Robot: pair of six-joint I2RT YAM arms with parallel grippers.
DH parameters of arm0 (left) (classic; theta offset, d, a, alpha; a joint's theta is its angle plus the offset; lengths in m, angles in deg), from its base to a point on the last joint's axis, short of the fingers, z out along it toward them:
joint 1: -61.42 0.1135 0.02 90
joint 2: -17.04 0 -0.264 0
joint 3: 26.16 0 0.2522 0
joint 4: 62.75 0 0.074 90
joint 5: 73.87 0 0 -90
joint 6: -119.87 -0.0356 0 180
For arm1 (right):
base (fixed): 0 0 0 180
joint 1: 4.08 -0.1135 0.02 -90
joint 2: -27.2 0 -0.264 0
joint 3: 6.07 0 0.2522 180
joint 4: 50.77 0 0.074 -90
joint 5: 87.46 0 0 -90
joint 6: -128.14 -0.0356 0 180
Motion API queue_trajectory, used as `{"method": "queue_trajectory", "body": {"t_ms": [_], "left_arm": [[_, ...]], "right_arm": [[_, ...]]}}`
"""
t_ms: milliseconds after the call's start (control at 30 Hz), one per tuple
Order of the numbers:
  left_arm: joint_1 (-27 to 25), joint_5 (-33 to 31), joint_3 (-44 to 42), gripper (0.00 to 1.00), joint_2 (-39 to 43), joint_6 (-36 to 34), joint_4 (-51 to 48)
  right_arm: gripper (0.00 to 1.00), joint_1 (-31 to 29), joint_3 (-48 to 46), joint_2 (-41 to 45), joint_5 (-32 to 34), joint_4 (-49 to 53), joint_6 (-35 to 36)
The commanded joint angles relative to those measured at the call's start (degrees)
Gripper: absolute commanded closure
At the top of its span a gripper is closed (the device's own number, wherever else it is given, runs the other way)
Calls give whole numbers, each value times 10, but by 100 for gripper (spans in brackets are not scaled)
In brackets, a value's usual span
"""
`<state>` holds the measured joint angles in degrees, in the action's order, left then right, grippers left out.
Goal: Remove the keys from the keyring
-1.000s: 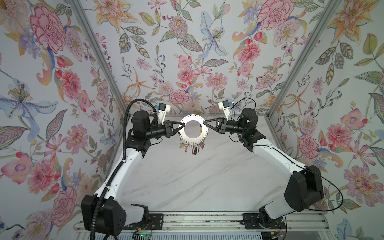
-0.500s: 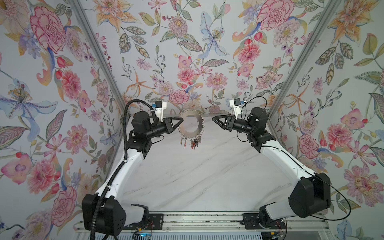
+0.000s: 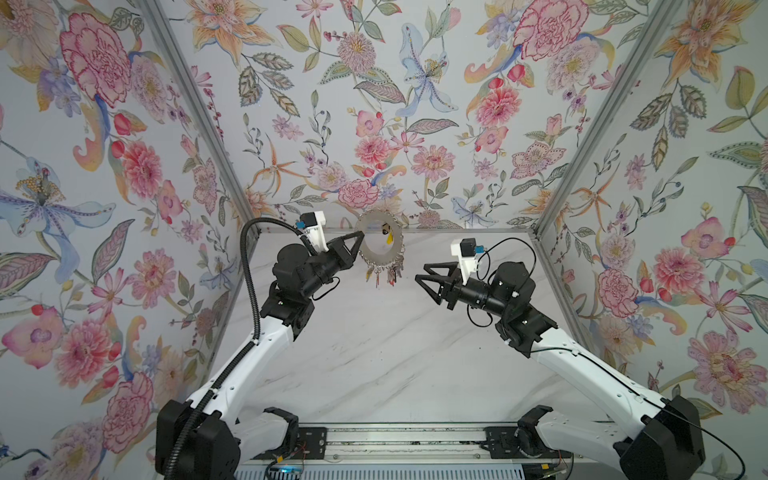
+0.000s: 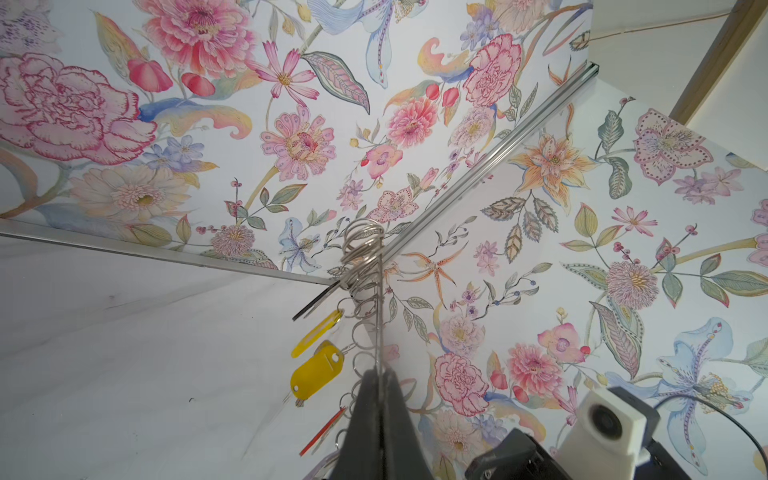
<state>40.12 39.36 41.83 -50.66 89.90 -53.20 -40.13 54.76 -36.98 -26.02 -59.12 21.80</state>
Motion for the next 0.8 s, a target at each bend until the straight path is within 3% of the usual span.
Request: {"method": "queue_trajectory", "body": {"t_ms": [0,300,767], "left_arm": [[-31,-108,-23,100,29,24,93],[-90,-190,-58,100,41,37,160],[-118,-218,-73,100,48,39,184]], "right_arm": [[43,-61,-41,19,97,-92,86],[45,-180,-57,-48,226,-167,211],[52,-201,-4,-179,361,-267,256]]}}
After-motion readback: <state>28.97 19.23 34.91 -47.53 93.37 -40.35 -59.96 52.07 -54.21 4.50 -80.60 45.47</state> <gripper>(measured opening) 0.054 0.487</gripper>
